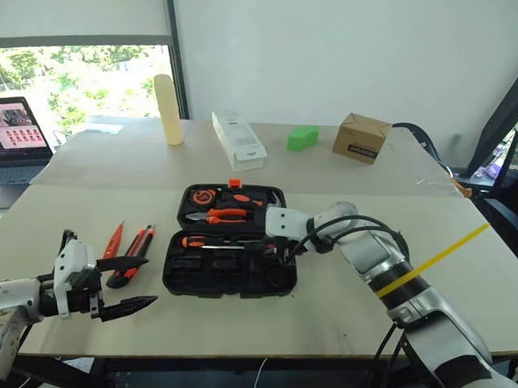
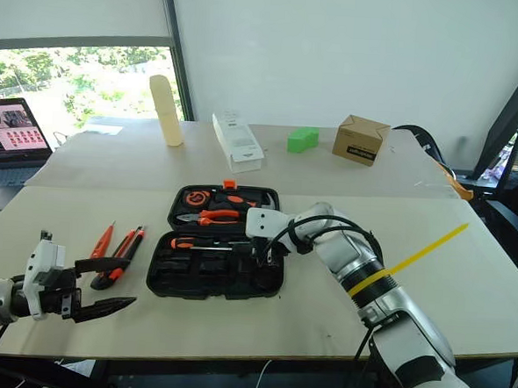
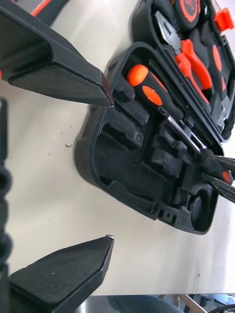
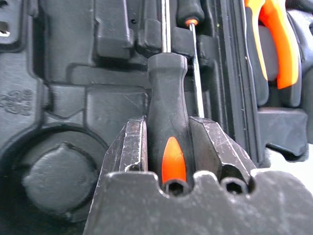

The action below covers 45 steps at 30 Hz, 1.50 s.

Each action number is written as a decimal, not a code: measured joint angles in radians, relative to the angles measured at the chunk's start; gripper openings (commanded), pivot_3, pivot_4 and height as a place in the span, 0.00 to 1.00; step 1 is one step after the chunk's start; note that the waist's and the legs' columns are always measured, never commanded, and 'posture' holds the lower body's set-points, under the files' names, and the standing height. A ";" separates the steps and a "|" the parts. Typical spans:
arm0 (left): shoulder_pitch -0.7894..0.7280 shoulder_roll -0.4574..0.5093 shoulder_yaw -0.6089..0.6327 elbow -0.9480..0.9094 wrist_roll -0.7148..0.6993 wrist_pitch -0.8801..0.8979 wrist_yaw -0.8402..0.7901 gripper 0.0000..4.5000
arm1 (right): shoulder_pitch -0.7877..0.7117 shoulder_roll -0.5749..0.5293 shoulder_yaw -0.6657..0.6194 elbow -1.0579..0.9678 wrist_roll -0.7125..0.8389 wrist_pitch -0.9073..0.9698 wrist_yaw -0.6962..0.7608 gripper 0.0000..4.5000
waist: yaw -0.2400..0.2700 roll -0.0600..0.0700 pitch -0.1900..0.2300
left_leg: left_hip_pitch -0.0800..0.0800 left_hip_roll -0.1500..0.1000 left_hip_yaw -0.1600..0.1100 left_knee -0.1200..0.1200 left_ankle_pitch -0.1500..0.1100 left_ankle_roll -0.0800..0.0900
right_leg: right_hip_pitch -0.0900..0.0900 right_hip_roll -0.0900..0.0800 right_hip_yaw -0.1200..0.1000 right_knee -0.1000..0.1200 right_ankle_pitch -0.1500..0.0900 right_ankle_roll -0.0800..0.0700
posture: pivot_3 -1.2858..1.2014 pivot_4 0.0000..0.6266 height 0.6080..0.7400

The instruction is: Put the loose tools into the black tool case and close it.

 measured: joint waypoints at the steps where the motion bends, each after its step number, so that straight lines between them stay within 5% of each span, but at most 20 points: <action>1: 0.001 0.000 0.000 0.000 0.000 0.000 0.000 1.00 | -0.001 0.005 -0.002 0.006 -0.002 0.000 0.002 0.22 | 0.000 0.000 0.000 | 0.000 0.000 0.000 0.000 0.000 0.000 | 0.000 0.000 0.000 0.000 0.000 0.000 | 0.52 0.24 1.00; 14: 0.001 0.000 0.000 -0.002 0.000 0.000 0.001 1.00 | -0.057 0.052 0.011 0.099 -0.077 -0.014 0.058 0.22 | -0.001 0.000 0.000 | 0.001 0.000 0.000 0.000 0.000 0.000 | 0.000 0.000 0.000 0.001 0.000 0.000 | 0.52 0.24 1.00; 16: 0.001 0.000 0.000 -0.002 0.000 0.000 0.002 1.00 | -0.057 0.059 0.008 0.102 -0.078 -0.014 0.058 0.45 | -0.002 0.000 0.000 | 0.001 0.000 0.000 0.000 0.000 0.000 | 0.000 0.000 0.000 0.001 0.000 0.000 | 0.52 0.24 1.00; 19: 0.001 0.000 0.000 -0.002 0.001 -0.001 0.005 1.00 | -0.057 0.085 -0.026 0.107 -0.069 0.005 0.044 0.65 | -0.003 0.000 0.000 | 0.000 0.000 0.000 0.000 0.000 0.000 | -0.001 0.000 0.000 0.003 0.000 0.000 | 0.52 0.24 1.00; 27: -0.007 0.000 0.000 0.018 0.004 -0.003 0.006 1.00 | -0.063 0.024 -0.129 0.025 0.066 0.076 0.186 0.65 | -0.003 0.000 0.000 | 0.000 0.000 0.000 0.000 -0.002 0.003 | -0.002 0.000 0.000 0.005 0.000 0.000 | 0.52 0.24 1.00; 36: -0.041 0.000 -0.003 0.031 0.015 -0.006 0.007 1.00 | -0.062 0.129 -0.114 0.072 0.054 0.060 0.110 0.04 | -0.008 0.000 0.000 | 0.001 0.000 0.000 0.000 -0.001 0.002 | -0.003 0.000 -0.001 0.008 0.001 -0.002 | 0.52 0.24 1.00; 45: -0.032 -0.003 -0.003 0.031 0.025 -0.006 0.014 1.00 | -0.060 0.161 -0.085 0.164 0.000 -0.009 0.045 0.01 | -0.005 0.001 0.000 | 0.001 0.000 0.000 -0.001 0.000 0.000 | -0.004 0.000 -0.001 0.007 0.001 -0.002 | 0.52 0.24 1.00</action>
